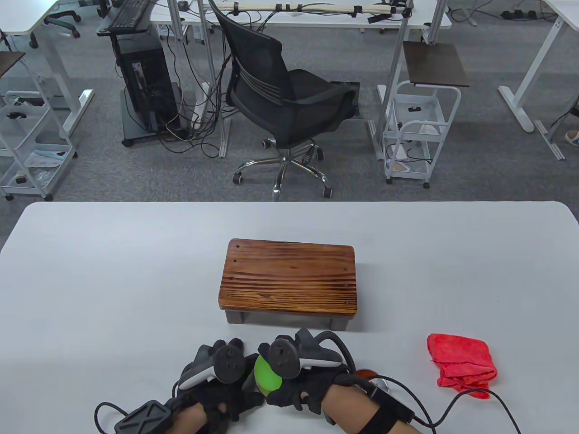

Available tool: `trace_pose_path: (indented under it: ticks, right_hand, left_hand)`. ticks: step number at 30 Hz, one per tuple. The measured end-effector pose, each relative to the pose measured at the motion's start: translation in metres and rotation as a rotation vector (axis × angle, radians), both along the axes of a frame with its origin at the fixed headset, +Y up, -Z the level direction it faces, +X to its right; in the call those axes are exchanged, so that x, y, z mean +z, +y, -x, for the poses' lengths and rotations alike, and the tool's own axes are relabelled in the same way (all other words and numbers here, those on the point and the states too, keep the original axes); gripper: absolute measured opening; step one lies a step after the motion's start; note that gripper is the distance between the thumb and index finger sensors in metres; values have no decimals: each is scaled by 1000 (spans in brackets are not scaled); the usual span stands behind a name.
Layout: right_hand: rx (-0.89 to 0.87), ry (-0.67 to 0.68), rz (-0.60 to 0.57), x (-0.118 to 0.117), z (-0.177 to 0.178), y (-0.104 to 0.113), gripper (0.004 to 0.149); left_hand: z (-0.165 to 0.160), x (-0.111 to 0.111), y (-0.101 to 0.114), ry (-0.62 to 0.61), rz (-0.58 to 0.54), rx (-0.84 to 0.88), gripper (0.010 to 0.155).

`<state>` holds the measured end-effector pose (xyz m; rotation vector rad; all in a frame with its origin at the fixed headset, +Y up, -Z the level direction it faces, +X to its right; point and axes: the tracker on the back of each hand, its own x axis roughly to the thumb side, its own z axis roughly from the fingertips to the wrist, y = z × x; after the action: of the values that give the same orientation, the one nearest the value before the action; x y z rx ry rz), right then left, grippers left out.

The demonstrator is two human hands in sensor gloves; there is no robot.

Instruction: Dip and apply wood wax on stool

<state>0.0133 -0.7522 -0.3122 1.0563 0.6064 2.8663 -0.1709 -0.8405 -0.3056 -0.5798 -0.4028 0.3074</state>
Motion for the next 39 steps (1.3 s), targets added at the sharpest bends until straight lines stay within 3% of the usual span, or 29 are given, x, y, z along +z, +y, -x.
trace_pose_path:
  ticks: [9, 16, 26, 32, 39]
  right_hand:
    - [-82, -24, 18, -2, -11, 9, 100]
    - [-174, -97, -34, -8, -40, 41, 103]
    - [-177, -285, -142, -36, -99, 92, 103]
    - [-79, -418, -169, -64, -134, 101, 101]
    - [-5, -496, -133, -84, -153, 87, 99]
  left_hand:
    - [1, 0, 0, 9, 0, -1, 68]
    - [18, 2, 9, 62, -22, 26, 85]
    - [60, 2, 70, 254, -147, 242, 110]
    - [76, -36, 80, 399, -279, 316, 110]
    - [67, -96, 68, 465, -259, 424, 104]
